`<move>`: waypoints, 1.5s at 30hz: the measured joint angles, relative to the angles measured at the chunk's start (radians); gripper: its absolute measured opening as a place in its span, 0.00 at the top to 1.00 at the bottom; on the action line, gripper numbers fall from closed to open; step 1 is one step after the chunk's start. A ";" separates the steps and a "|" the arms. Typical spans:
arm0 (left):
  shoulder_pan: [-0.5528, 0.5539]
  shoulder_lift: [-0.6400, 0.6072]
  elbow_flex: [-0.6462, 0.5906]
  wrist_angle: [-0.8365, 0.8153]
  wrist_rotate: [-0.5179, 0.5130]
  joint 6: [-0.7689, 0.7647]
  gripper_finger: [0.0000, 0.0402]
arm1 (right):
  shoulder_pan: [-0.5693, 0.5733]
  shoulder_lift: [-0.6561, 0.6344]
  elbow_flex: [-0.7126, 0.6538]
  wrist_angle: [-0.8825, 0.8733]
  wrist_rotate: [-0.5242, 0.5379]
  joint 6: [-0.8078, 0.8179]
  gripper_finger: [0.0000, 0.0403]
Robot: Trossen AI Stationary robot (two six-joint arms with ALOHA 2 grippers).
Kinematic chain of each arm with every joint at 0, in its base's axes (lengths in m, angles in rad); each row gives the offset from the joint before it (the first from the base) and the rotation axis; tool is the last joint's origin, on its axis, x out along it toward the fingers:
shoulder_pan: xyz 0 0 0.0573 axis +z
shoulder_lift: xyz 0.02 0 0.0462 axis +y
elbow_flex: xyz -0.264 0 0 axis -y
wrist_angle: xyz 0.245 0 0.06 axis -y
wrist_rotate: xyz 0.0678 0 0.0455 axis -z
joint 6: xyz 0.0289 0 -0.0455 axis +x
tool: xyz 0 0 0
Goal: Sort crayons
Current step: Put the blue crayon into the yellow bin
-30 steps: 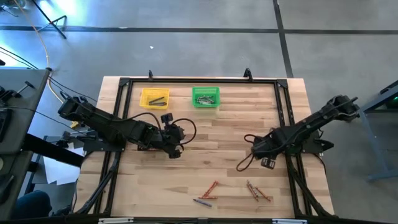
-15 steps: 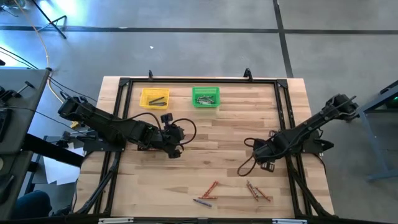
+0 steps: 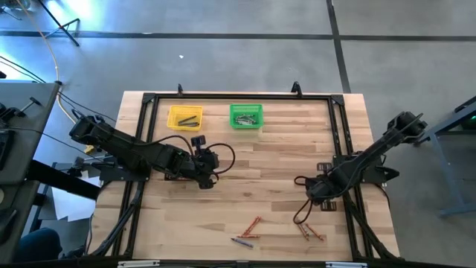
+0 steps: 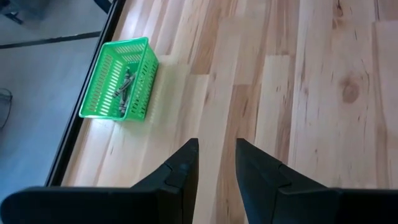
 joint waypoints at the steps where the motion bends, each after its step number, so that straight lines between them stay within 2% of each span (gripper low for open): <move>1: 0.000 0.000 0.000 -0.001 0.000 0.000 0.78 | 0.000 0.000 -0.013 -0.001 0.000 0.012 0.74; 10: 0.000 0.000 0.000 -0.003 0.000 -0.018 0.78 | 0.000 0.000 -0.126 0.073 -0.052 0.011 0.74; 18: 0.000 0.000 0.000 -0.003 0.000 -0.018 0.78 | -0.004 0.000 -0.171 0.137 0.018 0.034 0.74; 26: 0.000 0.000 0.000 -0.003 0.000 -0.018 0.78 | -0.027 0.000 -0.172 0.152 0.010 0.045 0.74; 31: 0.000 0.000 0.000 -0.003 0.000 -0.018 0.78 | -0.038 0.005 -0.172 0.166 0.008 0.162 0.80; 38: 0.000 0.000 0.000 -0.003 0.000 -0.018 0.78 | -0.064 0.083 -0.165 0.177 -0.032 0.351 0.97; 45: 0.000 0.000 0.000 -0.005 0.000 -0.020 0.78 | -0.100 0.098 -0.129 0.140 -0.048 0.478 0.99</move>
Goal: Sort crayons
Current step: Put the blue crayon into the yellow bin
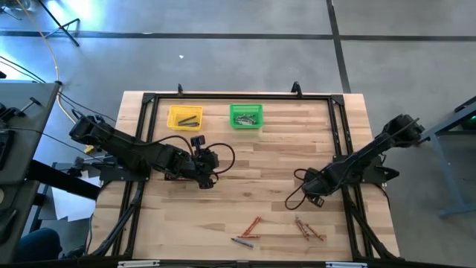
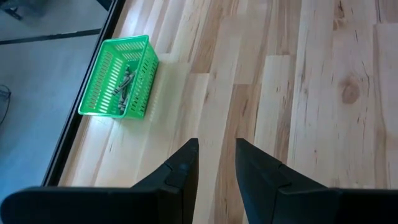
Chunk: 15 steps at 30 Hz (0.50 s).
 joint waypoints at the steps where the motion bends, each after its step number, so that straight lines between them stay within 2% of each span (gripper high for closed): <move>1: 0.000 0.000 0.000 -0.001 0.000 -0.003 0.78 | -0.005 0.000 0.012 -0.013 -0.001 0.002 0.99; 8: 0.000 0.000 0.000 -0.034 0.001 -0.061 0.78 | -0.035 -0.038 0.099 0.025 0.090 -0.021 0.99; 12: 0.000 0.000 0.000 -0.067 -0.006 -0.104 0.78 | -0.056 -0.056 0.143 0.080 0.289 -0.041 0.99; 15: 0.000 0.000 0.000 -0.084 -0.058 -0.134 0.78 | -0.089 -0.060 0.174 0.133 0.457 -0.099 0.99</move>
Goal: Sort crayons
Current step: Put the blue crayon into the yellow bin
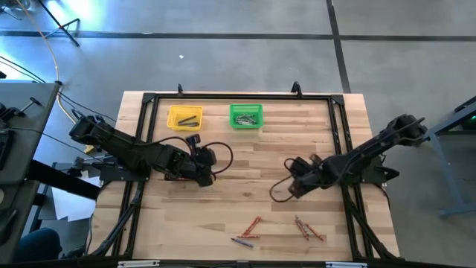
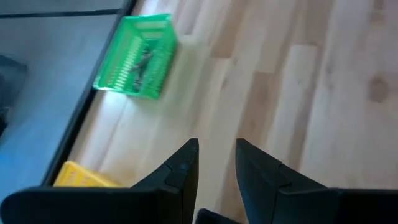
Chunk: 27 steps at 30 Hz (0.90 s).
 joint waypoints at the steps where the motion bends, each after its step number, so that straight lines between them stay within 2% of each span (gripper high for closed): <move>1: 0.000 0.000 0.000 -0.004 -0.017 -0.010 0.78 | -0.017 0.000 0.008 0.019 0.049 -0.026 0.99; 4: 0.001 0.000 0.000 -0.002 -0.032 -0.021 0.78 | -0.074 0.000 0.024 0.099 0.156 -0.131 0.99; 7: 0.008 0.000 0.000 0.011 -0.052 -0.023 0.78 | -0.137 0.000 0.037 0.220 0.214 -0.277 0.99; 10: 0.016 0.000 -0.001 0.026 -0.095 -0.016 0.78 | -0.189 0.000 0.046 0.367 0.219 -0.448 0.99; 13: 0.023 0.000 -0.032 0.118 -0.139 0.057 0.78 | -0.226 0.000 0.062 0.499 0.215 -0.649 0.99; 17: 0.048 0.000 -0.112 0.349 -0.134 0.158 0.78 | -0.287 0.000 0.105 0.635 0.165 -0.840 0.99; 22: 0.077 0.000 -0.230 0.731 -0.120 0.328 0.78 | -0.366 -0.001 0.156 0.737 0.015 -0.968 0.99; 27: 0.112 0.000 -0.343 1.168 -0.003 0.499 0.78 | -0.446 -0.001 0.166 0.873 -0.130 -0.998 0.99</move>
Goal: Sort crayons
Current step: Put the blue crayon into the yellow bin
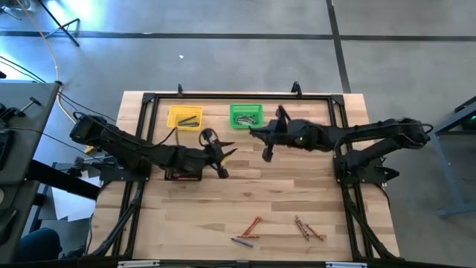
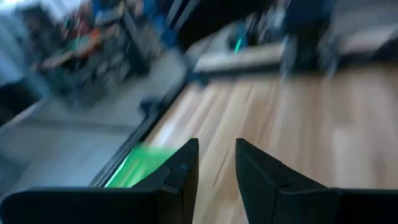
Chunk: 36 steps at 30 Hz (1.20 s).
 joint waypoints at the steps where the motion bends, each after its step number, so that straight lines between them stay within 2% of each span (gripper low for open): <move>1: 0.008 0.000 -0.022 0.089 0.036 0.023 0.78 | -0.013 0.000 0.000 0.023 -0.033 -0.001 0.99; 5: 0.035 0.000 -0.082 0.323 0.127 0.055 0.78 | -0.045 0.000 0.000 0.084 -0.124 0.000 0.99; 9: 0.053 0.000 -0.089 0.392 0.151 0.054 0.78 | -0.056 0.000 0.000 0.109 -0.192 0.003 0.99; 17: 0.100 0.000 -0.089 0.419 0.248 -0.017 0.76 | -0.055 0.003 0.000 0.161 -0.262 -0.003 0.99; 24: 0.118 0.000 -0.074 0.451 0.251 -0.023 0.64 | -0.055 0.003 0.000 0.175 -0.284 -0.026 0.99; 30: 0.118 0.031 -0.039 0.445 0.304 -0.023 0.53 | -0.055 0.004 0.000 0.219 -0.287 -0.028 0.99; 36: 0.119 0.070 -0.005 0.441 0.299 -0.019 0.48 | -0.055 0.014 0.000 0.239 -0.286 -0.028 0.99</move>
